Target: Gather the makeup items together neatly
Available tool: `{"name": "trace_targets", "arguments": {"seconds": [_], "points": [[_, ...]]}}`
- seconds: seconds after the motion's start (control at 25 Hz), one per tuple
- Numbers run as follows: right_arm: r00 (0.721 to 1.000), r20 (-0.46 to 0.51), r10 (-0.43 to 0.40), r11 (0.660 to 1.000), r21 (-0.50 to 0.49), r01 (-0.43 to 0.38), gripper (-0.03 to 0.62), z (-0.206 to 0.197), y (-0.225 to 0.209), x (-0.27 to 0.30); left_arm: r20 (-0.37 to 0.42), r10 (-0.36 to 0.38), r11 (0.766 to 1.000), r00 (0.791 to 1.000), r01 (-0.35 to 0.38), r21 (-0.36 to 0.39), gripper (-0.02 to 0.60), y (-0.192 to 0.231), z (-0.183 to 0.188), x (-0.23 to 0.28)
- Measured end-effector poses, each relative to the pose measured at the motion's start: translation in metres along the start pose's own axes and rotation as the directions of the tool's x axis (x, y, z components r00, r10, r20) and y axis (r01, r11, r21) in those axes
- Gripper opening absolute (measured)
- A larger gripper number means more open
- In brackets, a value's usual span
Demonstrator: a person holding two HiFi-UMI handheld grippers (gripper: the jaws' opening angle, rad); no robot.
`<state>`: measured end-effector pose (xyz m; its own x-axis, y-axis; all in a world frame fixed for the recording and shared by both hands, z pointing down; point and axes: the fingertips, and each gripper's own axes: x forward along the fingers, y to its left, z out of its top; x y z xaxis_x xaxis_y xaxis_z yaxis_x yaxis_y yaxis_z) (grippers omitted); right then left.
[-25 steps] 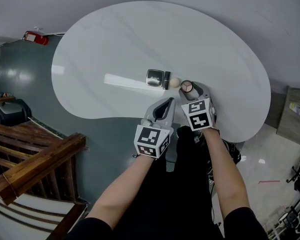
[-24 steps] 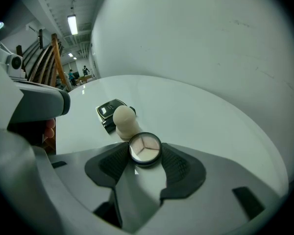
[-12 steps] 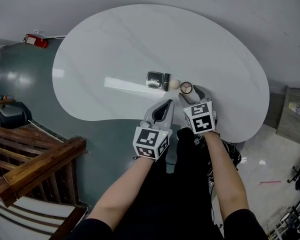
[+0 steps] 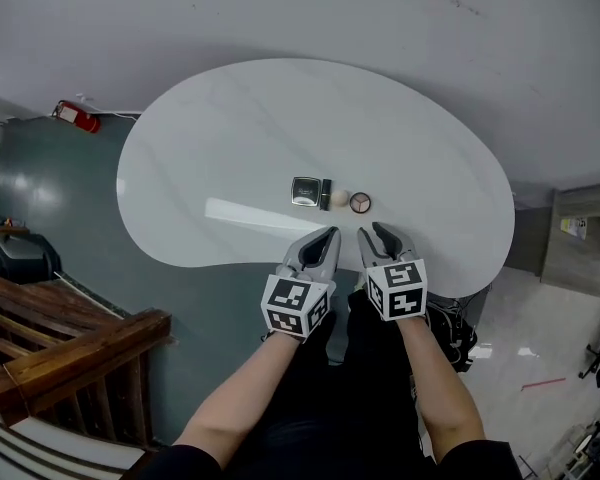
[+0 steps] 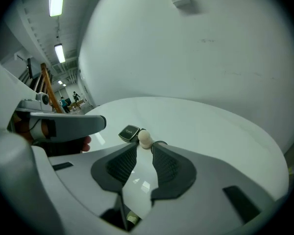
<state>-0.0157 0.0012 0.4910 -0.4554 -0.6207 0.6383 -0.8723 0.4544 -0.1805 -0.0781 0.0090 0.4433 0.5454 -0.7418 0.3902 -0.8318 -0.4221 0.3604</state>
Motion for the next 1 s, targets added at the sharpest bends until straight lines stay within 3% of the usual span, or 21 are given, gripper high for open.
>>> {"name": "trace_targets", "arguments": {"seconds": [0.32,0.76,1.0], "points": [[0.993,0.116,-0.033,0.999,0.02,0.031,0.031,0.039,0.028,-0.045,0.008,-0.069,0.998,0.998,0.069,-0.014,0.008,-0.019,0.029,-0.03],[0.965,0.257,-0.054,0.997,0.06,0.039,0.015,0.069,0.064,-0.115,0.041,-0.119,0.992,0.992,0.117,0.045,0.008,-0.053,0.051,-0.082],[0.948,0.316,-0.035,0.999,0.03,0.027,0.014,0.093,0.071,-0.152,0.073,-0.16,0.986,0.984,0.155,0.068,0.008,-0.088,0.082,-0.102]]}}
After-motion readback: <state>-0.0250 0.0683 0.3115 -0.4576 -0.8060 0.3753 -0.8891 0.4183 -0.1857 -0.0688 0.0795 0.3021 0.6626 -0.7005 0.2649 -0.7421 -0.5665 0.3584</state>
